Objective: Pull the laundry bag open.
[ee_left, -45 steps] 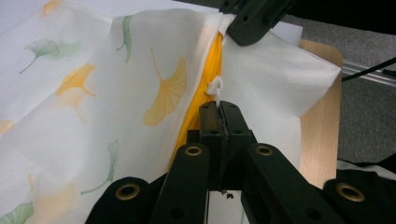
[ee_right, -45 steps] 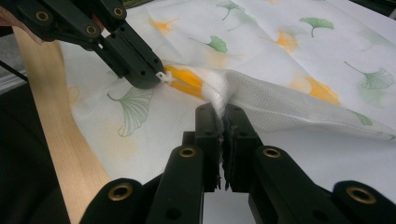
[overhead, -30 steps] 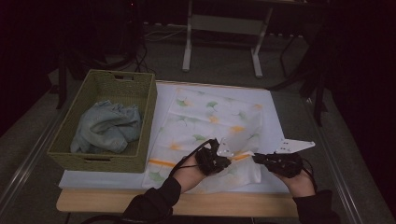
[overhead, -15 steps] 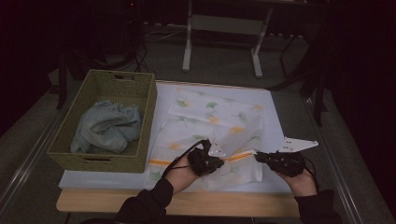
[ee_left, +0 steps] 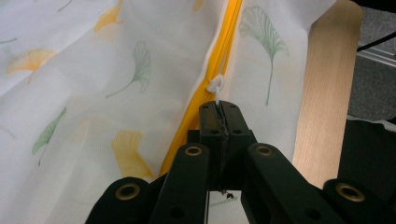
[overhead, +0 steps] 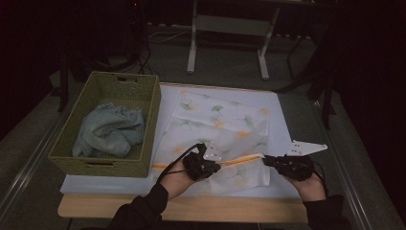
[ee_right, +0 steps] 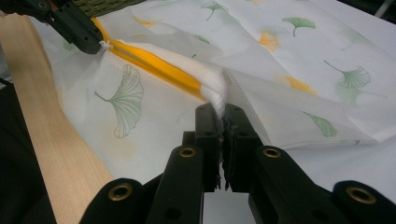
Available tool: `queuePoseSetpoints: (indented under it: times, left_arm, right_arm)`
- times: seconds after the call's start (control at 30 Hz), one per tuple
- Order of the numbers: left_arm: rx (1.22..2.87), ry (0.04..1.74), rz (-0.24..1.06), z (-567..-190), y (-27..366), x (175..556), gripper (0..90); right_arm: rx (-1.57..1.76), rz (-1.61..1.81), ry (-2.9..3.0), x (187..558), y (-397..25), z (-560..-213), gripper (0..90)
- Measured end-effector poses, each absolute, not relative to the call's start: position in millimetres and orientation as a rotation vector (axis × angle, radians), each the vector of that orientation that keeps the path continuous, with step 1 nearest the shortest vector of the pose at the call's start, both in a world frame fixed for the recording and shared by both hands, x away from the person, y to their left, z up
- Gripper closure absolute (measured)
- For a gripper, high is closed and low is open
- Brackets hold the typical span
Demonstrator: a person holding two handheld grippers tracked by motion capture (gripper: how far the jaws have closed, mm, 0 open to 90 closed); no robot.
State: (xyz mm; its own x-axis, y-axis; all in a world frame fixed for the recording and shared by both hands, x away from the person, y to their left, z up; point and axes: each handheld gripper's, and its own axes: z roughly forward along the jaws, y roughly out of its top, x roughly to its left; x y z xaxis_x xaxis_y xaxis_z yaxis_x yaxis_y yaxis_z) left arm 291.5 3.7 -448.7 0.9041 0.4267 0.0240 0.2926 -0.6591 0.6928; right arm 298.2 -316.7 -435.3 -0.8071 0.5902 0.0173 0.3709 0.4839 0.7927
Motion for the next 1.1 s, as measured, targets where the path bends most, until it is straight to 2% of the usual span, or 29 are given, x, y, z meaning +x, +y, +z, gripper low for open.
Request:
queuePoseSetpoints:
  times: [1.1]
  left_arm:
    - [2.341, 0.653, 0.252, -458, 76, 283, 90.0]
  right_arm:
    - [0.901, 1.225, 2.439, 304, -332, -436, 85.8]
